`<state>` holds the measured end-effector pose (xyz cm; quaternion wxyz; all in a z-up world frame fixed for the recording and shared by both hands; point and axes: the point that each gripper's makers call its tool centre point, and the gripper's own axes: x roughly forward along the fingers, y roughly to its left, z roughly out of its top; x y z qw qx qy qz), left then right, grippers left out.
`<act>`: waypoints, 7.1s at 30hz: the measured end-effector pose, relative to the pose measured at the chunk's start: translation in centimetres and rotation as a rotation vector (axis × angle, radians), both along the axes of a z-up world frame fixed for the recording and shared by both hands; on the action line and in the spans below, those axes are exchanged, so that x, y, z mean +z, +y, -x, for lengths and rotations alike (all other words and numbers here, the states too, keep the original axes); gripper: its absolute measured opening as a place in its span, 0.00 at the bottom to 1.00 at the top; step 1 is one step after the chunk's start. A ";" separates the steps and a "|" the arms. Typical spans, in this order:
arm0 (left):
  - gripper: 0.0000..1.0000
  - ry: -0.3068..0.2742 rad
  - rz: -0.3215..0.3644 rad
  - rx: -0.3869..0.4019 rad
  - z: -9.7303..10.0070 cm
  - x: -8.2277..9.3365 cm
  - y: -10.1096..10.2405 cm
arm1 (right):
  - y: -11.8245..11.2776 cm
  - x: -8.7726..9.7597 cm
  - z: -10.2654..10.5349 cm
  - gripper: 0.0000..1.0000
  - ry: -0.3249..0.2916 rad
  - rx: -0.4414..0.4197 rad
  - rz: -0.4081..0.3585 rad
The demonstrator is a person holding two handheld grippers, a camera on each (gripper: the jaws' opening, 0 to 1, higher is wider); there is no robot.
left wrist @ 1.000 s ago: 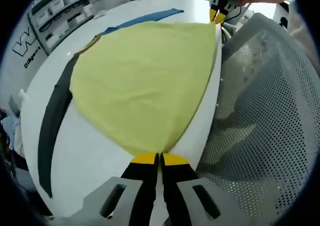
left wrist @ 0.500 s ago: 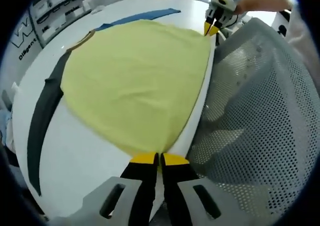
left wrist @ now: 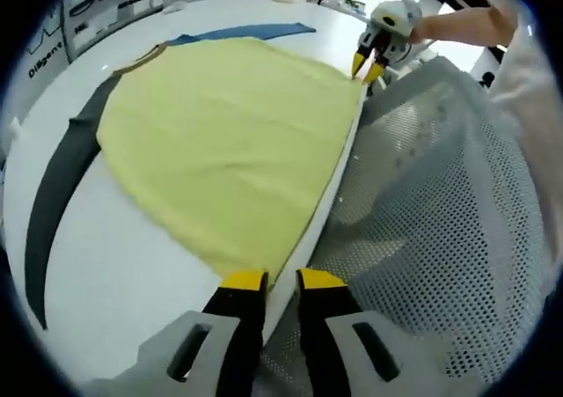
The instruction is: Fold the garment on the visible template until the final outline fits inside the template.
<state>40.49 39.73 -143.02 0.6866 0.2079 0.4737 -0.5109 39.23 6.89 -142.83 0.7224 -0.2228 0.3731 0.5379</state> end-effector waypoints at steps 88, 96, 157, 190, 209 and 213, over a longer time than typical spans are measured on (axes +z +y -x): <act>0.46 -0.262 0.350 0.472 -6.3 7.1 -3.9 | -28.5 2.6 -16.7 0.00 -0.165 -1.473 -0.188; 0.48 -0.269 0.366 0.473 -6.5 7.4 -4.0 | -27.2 5.9 -19.0 0.00 -0.254 -1.407 -0.205; 0.70 -0.321 0.459 0.517 -6.8 9.3 -2.7 | 12.3 14.6 -30.9 0.00 -0.288 -0.581 -0.423; 0.69 -0.293 0.452 0.525 -6.6 8.9 -2.3 | 22.7 5.6 -28.9 0.00 -0.202 -0.441 -0.280; 0.70 -0.289 0.473 0.547 -6.8 9.1 -2.3 | 25.2 2.0 -25.7 0.00 -0.172 -0.282 -0.158; 0.70 -0.287 0.479 0.558 -7.3 9.1 -1.9 | 25.4 2.5 -24.8 0.00 -0.147 -0.273 -0.214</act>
